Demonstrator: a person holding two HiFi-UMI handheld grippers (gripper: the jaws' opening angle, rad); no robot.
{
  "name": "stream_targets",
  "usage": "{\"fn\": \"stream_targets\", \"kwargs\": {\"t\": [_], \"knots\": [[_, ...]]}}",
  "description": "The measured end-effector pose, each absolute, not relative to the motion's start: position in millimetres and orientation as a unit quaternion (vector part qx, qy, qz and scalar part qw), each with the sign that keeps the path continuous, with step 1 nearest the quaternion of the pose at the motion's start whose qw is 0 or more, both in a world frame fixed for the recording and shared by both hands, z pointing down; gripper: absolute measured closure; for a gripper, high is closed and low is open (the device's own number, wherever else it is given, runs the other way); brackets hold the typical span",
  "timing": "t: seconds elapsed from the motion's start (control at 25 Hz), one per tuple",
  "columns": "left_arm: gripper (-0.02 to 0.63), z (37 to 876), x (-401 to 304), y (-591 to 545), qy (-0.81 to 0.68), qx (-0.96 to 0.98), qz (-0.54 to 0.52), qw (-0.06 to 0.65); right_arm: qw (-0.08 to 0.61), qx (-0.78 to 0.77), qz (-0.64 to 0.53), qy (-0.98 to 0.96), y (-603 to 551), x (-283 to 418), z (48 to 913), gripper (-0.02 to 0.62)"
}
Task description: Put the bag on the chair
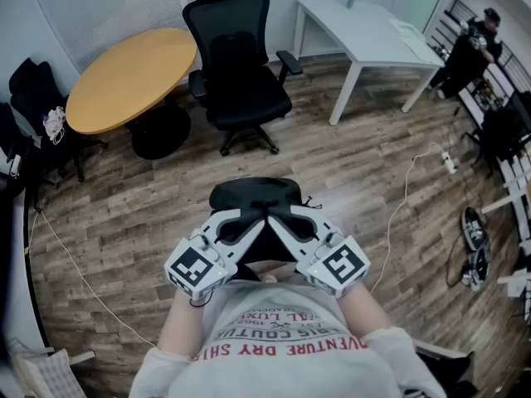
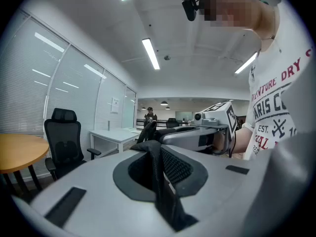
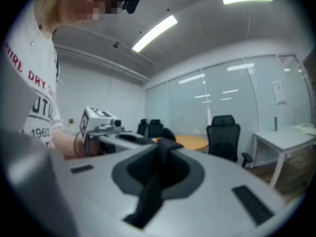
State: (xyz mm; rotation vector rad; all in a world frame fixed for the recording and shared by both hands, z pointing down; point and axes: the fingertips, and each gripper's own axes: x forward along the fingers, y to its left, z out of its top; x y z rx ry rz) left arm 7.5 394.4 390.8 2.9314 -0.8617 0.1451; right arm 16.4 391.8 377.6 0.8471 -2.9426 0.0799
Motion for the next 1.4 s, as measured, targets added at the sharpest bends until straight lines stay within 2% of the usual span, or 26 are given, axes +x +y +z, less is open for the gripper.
{"fn": "stream_targets", "kwargs": {"t": [0.84,1.4], "knots": [[0.549,400,22,373,-0.282,0.955,0.065,0.057,0.040,0.273,0.066,-0.959,374,33,390,0.545],[0.548,426,15,250,-0.270,0.956,0.088,0.080,0.085,0.272,0.100,-0.953,253,24,422,0.545]]}}
